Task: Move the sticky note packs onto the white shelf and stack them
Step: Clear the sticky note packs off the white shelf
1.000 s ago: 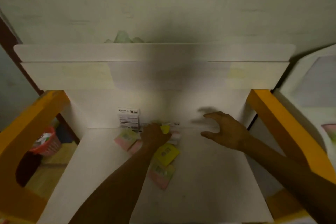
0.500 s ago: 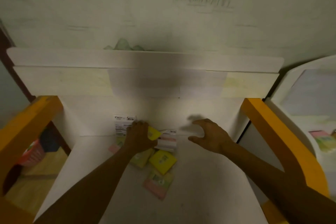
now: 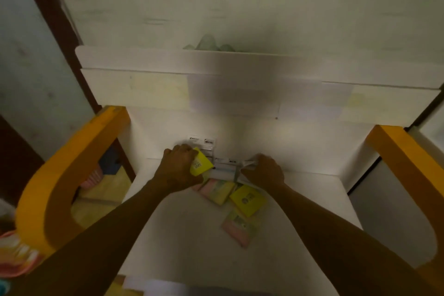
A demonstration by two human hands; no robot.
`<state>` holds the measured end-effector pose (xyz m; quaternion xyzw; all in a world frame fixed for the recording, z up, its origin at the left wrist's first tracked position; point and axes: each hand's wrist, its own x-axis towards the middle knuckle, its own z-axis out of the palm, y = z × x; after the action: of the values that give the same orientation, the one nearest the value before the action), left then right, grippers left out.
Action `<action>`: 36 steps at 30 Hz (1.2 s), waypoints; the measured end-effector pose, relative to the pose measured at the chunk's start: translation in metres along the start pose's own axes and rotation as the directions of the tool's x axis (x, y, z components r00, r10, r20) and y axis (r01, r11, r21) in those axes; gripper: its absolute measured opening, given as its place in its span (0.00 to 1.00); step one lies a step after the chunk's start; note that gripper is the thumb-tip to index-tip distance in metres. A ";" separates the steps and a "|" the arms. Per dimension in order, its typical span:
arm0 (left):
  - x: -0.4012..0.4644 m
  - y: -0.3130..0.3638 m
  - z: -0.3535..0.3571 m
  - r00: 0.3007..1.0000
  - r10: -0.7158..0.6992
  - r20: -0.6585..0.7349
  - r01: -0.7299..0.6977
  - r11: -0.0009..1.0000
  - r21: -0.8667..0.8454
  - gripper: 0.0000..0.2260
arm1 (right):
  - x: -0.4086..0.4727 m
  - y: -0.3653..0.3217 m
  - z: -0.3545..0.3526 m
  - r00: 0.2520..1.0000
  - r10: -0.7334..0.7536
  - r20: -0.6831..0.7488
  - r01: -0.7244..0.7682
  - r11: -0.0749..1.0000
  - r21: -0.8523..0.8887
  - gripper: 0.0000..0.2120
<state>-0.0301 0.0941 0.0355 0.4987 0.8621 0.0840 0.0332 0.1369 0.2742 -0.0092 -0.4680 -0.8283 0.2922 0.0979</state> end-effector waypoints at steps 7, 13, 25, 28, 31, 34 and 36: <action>-0.015 -0.011 0.005 1.000 0.017 -0.002 -0.017 0.998 0.065 0.32 | 0.001 -0.007 0.011 0.998 0.060 0.026 -0.061 0.998 0.013 0.23; -0.019 -0.016 0.007 1.000 0.017 0.017 -0.018 0.997 0.075 0.33 | -0.001 -0.011 0.007 0.996 0.059 0.070 -0.056 0.997 -0.044 0.24; -0.008 -0.015 0.009 0.998 0.030 -0.062 -0.031 0.999 -0.016 0.35 | -0.006 -0.014 -0.022 0.999 0.039 0.019 -0.036 0.990 -0.138 0.30; -0.005 -0.005 0.010 0.993 0.016 -0.117 -0.029 0.993 -0.114 0.37 | -0.016 -0.015 -0.042 1.000 0.021 -0.014 -0.023 0.988 -0.156 0.33; -0.002 0.009 0.011 0.993 -0.006 -0.118 -0.020 0.975 -0.223 0.36 | -0.032 -0.014 -0.056 0.999 -0.001 -0.035 -0.004 0.992 -0.124 0.35; 0.001 0.019 0.013 0.996 0.008 -0.093 -0.031 0.969 -0.244 0.40 | -0.050 -0.010 -0.064 0.997 -0.047 -0.059 0.040 0.992 -0.121 0.36; 0.003 0.026 0.012 0.997 0.029 -0.077 -0.047 0.971 -0.236 0.43 | -0.062 -0.005 -0.067 0.995 -0.079 -0.068 0.069 0.988 -0.141 0.36</action>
<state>-0.0079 0.1108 0.0281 0.5042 0.8368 0.2053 0.0592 0.1958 0.2468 0.0546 -0.4530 -0.8592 0.2127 0.1064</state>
